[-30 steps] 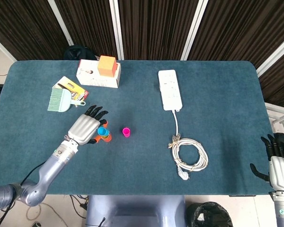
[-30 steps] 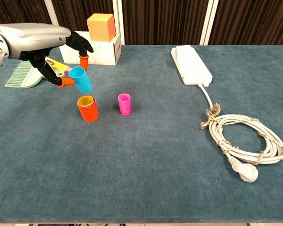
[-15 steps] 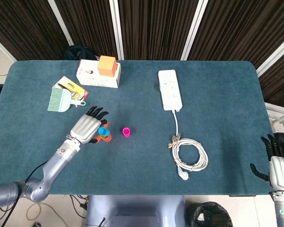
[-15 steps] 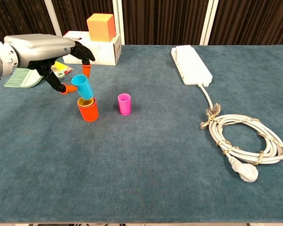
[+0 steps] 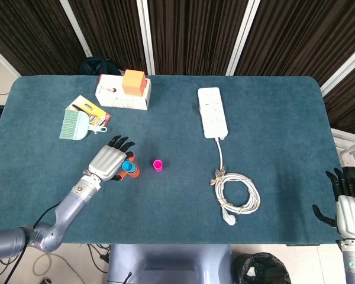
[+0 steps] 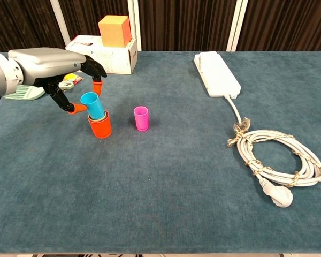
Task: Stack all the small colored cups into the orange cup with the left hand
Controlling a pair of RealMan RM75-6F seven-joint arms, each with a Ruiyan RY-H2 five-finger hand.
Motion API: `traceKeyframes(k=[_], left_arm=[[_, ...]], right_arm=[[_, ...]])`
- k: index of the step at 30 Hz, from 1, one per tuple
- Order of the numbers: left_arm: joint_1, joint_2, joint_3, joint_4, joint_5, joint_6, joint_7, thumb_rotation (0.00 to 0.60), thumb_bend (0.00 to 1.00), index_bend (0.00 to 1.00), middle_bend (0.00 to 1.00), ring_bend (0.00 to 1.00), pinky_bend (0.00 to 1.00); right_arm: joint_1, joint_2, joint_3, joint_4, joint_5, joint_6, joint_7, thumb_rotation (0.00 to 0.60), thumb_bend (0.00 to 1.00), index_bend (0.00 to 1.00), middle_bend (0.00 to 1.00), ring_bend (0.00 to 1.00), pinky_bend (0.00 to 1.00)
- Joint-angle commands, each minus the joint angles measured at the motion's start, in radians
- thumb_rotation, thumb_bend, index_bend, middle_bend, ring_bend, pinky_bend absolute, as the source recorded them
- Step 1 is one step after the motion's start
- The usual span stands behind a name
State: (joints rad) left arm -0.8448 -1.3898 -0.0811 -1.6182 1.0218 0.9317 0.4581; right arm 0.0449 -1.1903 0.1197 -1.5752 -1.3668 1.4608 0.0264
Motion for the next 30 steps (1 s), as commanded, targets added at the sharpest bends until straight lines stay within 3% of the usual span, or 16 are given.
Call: traceKeyframes(k=[1,12,18,30], left_arm=[[-0.003,-0.006,0.003,0.004,-0.002,-0.006,0.008,0.6,0.35,0.46,0.14,0.0,0.0],[-0.015,-0.01,0.016,0.006,-0.023,-0.038,0.041,0.6,0.32,0.33,0.14,0.0,0.0],[-0.018,-0.004,0.017,-0.002,-0.026,-0.038,0.051,0.6,0.31,0.35,0.14,0.0,0.0],[-0.069,-0.031,-0.048,-0.003,-0.058,-0.03,0.089,0.6,0.31,0.37,0.14,0.0,0.0]], right_arm=[[0.0,0.0,0.0,0.0,0.0,0.0,-0.001,0.6,0.34,0.12,0.05,0.12,0.06],[-0.001,0.0,0.003,0.004,0.004,0.003,-0.006,0.6,0.34,0.12,0.05,0.12,0.06],[-0.001,0.0,0.002,0.003,0.004,0.002,-0.006,0.6,0.34,0.12,0.05,0.12,0.06],[0.002,-0.003,0.001,0.006,0.005,-0.005,-0.01,0.6,0.34,0.12,0.05,0.12,0.06]])
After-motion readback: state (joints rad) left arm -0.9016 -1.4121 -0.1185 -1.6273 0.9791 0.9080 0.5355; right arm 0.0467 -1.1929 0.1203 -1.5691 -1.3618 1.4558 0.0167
